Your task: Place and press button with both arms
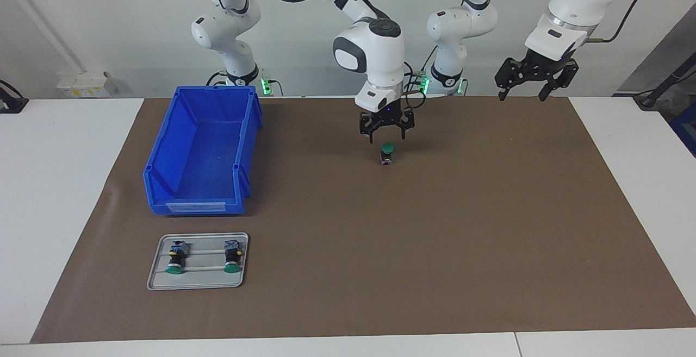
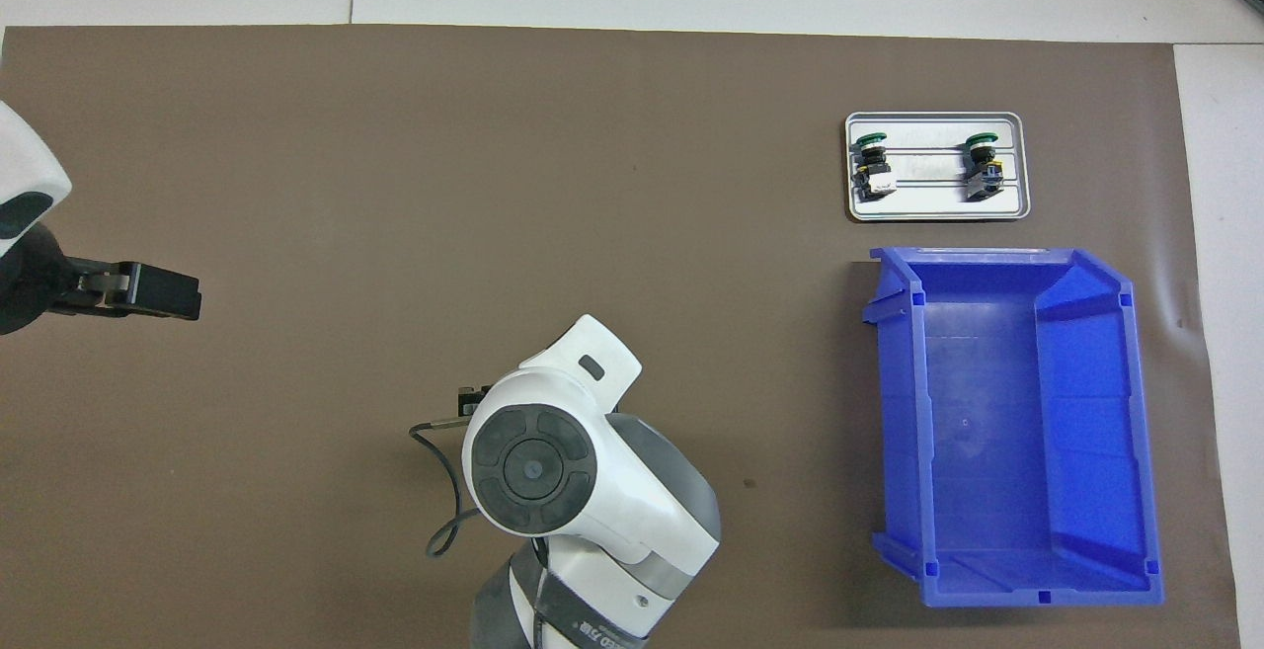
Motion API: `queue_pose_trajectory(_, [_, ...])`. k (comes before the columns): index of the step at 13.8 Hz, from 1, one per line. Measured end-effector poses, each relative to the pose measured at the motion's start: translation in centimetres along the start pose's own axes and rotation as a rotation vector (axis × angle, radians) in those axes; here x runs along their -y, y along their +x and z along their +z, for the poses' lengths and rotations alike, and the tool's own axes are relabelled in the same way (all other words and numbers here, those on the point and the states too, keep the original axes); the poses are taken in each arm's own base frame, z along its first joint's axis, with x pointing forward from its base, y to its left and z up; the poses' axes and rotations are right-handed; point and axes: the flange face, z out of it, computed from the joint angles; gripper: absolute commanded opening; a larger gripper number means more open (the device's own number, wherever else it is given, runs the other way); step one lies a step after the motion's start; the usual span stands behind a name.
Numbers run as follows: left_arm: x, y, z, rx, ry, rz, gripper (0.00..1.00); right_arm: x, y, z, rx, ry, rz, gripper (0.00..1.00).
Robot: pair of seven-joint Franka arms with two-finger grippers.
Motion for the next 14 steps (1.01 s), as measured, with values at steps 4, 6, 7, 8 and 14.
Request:
queue_pose_trajectory(4, [1.2, 0.5, 0.7, 0.019, 0.007, -0.018, 1.00, 1.4, -1.2, 5.0, -0.012, -0.057, -0.057, 1.00])
queue_pose_trajectory(6, [2.0, 0.4, 0.8, 0.023, 0.004, -0.030, 1.00, 1.3, -1.3, 5.3, -0.010, -0.062, -0.058, 0.97])
queue_pose_trajectory(7, [2.6, 0.4, 0.8, 0.024, 0.000, -0.039, 1.00, 1.3, -1.3, 5.4, -0.007, -0.066, -0.059, 0.92])
queue_pose_trajectory(8, [3.2, 0.3, 1.0, 0.027, -0.005, -0.049, 1.00, 1.1, -1.5, 5.7, -0.002, -0.070, -0.060, 0.84])
queue_pose_trajectory(14, [3.4, 0.4, 1.4, 0.027, -0.013, -0.047, 1.00, 1.0, -1.6, 5.9, 0.000, -0.074, -0.064, 0.00])
